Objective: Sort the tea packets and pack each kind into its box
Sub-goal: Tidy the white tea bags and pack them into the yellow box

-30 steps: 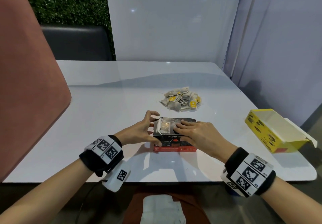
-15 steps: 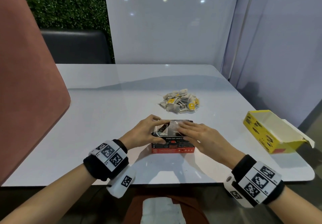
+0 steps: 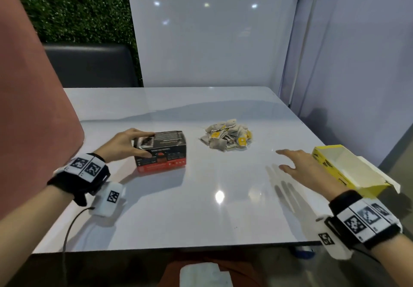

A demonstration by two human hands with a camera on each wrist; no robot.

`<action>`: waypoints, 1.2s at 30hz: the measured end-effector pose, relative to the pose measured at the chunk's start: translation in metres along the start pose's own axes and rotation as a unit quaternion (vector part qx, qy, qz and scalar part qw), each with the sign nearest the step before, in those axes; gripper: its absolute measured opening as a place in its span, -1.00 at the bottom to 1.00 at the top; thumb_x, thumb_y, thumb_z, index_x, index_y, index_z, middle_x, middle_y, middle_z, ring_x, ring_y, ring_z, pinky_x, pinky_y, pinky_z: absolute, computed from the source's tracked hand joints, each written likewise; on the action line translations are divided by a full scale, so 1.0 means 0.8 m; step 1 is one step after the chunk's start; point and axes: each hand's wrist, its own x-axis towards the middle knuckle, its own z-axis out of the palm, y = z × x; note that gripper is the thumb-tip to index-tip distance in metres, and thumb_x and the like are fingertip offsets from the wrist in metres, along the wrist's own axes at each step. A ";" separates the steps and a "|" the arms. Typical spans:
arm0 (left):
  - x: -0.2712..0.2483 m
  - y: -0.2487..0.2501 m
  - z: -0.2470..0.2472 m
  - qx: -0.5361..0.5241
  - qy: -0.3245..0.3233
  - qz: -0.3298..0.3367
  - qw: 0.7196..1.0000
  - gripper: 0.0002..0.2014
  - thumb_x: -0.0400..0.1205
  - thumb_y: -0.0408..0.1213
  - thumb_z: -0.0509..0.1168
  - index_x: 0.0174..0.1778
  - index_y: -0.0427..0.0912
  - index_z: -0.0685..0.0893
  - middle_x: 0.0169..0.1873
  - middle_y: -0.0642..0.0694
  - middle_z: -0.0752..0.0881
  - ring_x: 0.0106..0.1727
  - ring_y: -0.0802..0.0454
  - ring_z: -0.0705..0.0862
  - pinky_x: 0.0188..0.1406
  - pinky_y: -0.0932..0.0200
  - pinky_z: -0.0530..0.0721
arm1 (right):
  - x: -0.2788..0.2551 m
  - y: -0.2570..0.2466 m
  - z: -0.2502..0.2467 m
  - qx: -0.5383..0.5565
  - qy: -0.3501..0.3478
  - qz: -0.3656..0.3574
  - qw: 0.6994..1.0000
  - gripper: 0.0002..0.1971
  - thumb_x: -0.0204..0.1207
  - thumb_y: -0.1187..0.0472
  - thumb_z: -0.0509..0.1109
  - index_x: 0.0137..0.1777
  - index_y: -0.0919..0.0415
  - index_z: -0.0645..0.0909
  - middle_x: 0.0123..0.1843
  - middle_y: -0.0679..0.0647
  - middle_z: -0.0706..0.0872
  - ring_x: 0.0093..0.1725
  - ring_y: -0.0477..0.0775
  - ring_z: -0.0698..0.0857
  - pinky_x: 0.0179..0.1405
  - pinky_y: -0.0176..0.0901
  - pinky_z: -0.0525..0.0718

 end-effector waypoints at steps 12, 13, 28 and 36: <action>0.065 -0.073 -0.032 -0.043 -0.069 -0.058 0.995 -0.35 0.36 -0.32 0.56 0.34 0.15 0.52 0.27 -0.14 0.56 0.24 -0.06 0.55 0.12 0.17 0.50 | 0.238 -0.094 0.009 -0.009 -0.139 -0.034 0.990 -0.02 0.39 -0.25 0.40 0.65 0.08 -0.07 0.62 0.28 0.22 0.56 0.29 0.30 0.54 0.13 0.28; 0.068 -0.078 -0.030 -0.041 -0.067 -0.061 0.995 -0.36 0.36 -0.30 0.57 0.30 0.23 0.51 0.27 -0.13 0.54 0.25 -0.06 0.53 0.12 0.18 0.49 | 0.250 -0.103 0.015 -0.020 -0.146 -0.026 0.989 -0.01 0.36 -0.32 0.37 0.65 0.01 -0.08 0.63 0.28 0.18 0.57 0.32 0.28 0.54 0.18 0.27; 0.116 0.119 0.047 0.035 -0.173 0.079 0.981 0.04 0.38 -0.02 0.53 0.63 0.13 -0.04 0.66 -0.09 -0.01 0.66 -0.05 0.00 0.62 -0.07 0.07 | 0.247 -0.124 0.063 -0.065 -0.230 -0.029 0.971 -0.06 0.25 -0.36 0.44 0.58 -0.15 0.10 0.45 0.22 0.40 0.43 0.32 0.44 0.40 0.19 0.42; 0.099 0.147 0.135 0.108 -0.315 0.027 0.942 0.16 0.34 -0.17 0.58 0.65 -0.06 -0.15 0.54 -0.14 0.38 0.48 -0.11 0.43 0.48 0.04 0.39 | 0.132 -0.155 0.090 -0.049 -0.224 -0.068 0.971 -0.23 0.37 -0.24 0.31 0.54 -0.08 0.12 0.41 0.23 0.37 0.44 0.35 0.33 0.38 0.35 0.41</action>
